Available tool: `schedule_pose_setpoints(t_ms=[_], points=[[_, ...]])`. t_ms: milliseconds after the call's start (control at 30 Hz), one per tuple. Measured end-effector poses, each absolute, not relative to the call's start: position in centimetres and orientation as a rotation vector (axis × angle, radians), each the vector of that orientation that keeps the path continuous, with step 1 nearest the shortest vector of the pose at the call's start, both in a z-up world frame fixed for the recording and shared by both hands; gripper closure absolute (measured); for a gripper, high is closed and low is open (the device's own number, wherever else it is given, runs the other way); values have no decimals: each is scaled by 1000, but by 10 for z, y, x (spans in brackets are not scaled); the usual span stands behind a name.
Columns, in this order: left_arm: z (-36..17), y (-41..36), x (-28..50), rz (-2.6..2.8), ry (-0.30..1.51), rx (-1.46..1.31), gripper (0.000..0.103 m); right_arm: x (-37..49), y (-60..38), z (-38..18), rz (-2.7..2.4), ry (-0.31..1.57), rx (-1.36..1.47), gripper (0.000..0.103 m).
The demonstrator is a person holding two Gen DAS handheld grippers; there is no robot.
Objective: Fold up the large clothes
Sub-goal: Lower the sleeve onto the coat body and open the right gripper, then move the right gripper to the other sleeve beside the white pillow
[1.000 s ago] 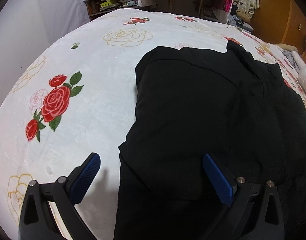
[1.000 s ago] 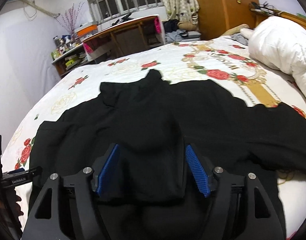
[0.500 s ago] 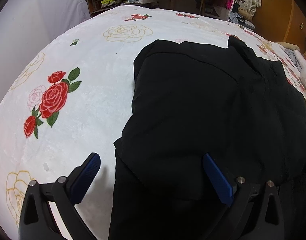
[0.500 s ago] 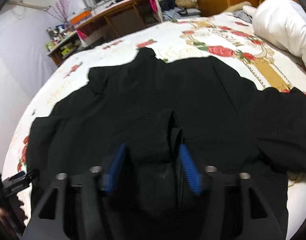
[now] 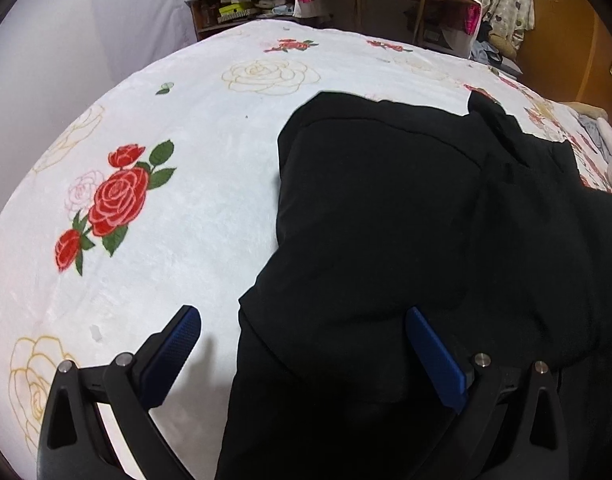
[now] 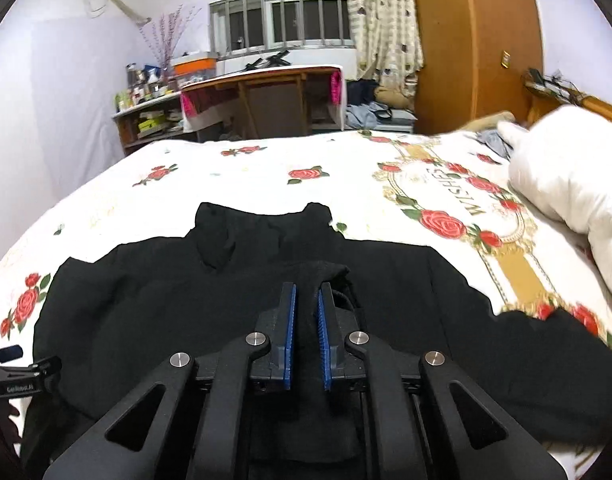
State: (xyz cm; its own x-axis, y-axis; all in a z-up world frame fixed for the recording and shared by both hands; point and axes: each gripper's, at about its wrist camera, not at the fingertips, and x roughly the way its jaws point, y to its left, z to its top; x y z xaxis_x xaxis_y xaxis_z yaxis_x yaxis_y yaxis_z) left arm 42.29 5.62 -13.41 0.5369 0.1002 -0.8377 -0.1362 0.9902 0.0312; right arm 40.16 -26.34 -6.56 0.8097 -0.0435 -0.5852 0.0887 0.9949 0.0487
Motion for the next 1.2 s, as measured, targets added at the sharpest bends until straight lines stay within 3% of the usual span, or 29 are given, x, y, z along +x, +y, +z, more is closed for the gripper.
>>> schedule_pose_setpoints(t_ms=[200, 333, 467, 533, 633, 833, 1200], points=[[-140, 56, 422, 136, 999, -70, 0, 431, -274, -125, -117, 858, 29, 91], [-145, 56, 425, 114, 1039, -72, 0, 432, -282, -131, -135, 880, 17, 78], [-145, 54, 426, 107, 1080, -81, 0, 423, -286, -118, -132, 867, 26, 56], [-144, 54, 425, 113, 1089, -86, 0, 412, -287, -105, -129, 826, 33, 51], [-140, 50, 420, 119, 1083, -78, 0, 396, -278, -94, -43, 798, 72, 50], [-130, 41, 409, 57, 1095, -86, 0, 399, -263, -130, -13, 949, -40, 49], [-76, -11, 377, -89, 980, 2, 0, 352, -291, -91, -60, 890, 12, 49]])
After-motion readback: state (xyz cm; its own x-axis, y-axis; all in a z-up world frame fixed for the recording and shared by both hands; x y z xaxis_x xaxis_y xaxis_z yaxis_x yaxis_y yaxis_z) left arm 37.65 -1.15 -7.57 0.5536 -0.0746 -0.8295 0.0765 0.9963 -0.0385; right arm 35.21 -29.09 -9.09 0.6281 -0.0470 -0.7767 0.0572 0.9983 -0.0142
